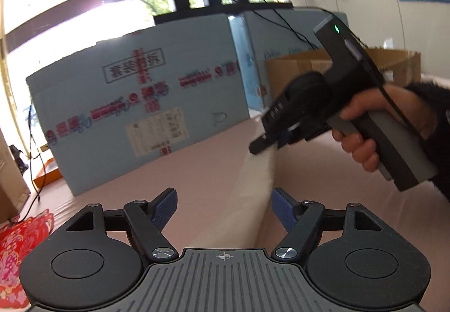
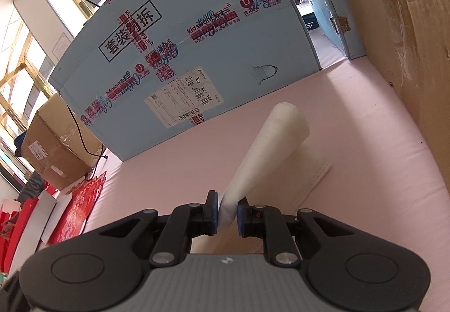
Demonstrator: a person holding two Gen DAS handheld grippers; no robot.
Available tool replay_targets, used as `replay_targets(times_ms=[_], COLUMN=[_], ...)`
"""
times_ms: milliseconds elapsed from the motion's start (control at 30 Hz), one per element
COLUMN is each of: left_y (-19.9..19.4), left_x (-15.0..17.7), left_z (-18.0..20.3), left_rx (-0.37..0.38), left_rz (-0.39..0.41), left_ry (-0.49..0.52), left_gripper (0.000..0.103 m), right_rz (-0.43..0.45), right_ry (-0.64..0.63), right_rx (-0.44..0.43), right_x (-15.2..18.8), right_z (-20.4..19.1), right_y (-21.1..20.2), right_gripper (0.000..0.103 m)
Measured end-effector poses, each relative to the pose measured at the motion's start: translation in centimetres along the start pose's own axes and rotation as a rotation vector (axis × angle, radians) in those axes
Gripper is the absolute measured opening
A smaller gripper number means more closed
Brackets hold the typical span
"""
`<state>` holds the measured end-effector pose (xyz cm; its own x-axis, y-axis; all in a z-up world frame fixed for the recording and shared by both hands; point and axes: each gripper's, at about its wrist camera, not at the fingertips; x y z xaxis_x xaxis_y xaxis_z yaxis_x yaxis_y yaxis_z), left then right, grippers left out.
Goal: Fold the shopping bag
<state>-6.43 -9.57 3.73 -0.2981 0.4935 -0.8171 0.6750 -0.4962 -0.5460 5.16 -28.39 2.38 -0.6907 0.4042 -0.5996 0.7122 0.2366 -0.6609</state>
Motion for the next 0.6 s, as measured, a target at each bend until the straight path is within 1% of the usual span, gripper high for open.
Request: replay_targets(times_ms=[67, 133, 200, 233, 333, 500, 567, 600], left_y=[1.1, 1.5, 1.5, 1.5, 1.6, 2.6, 3.1, 3.4], left_x=[-0.1, -0.1, -0.2, -0.2, -0.3, -0.2, -0.2, -0.2], left_z=[-0.4, -1.4, -3.0, -3.7, -5.1, -7.5, -8.3, -8.8], left_rx=[-0.022, -0.047, -0.060, -0.066, -0.104, -0.160, -0.182, -0.191], left_rz=[-0.041, -0.053, -0.053, -0.054, -0.059, -0.087, -0.096, -0.102], left_ry=[0.012, -0.005, -0.050, -0.064, -0.078, -0.090, -0.089, -0.092], left_gripper=[0.075, 0.075, 0.075, 0.075, 0.075, 0.075, 0.076, 0.076], right_rz=[0.003, 0.001, 0.007, 0.006, -0.017, -0.044, -0.040, -0.037], right_ry=[0.035, 0.040, 0.030, 0.028, 0.038, 0.034, 0.032, 0.032], right_rx=[-0.055, -0.088, -0.100, -0.104, -0.130, -0.139, -0.150, -0.156], right_x=[0.2, 0.4, 0.5, 0.6, 0.8, 1.3, 1.4, 1.4], right_z=[0.3, 0.3, 0.3, 0.3, 0.5, 0.5, 0.5, 0.5], right_y=[-0.1, -0.1, -0.1, 0.0, 0.6, 1.0, 0.8, 0.8], right_gripper=[0.018, 0.021, 0.024, 0.027, 0.032, 0.041, 0.048, 0.050])
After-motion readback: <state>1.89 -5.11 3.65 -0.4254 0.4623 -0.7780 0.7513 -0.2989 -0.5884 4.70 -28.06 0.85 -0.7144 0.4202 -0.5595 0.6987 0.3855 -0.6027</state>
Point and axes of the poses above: each gripper's, at about its wrist camera, not at the fingertips, and y roughly the way its jaws point, z to its right, x to its underside, and after that the axes turned 13 degrees about x, right-handed
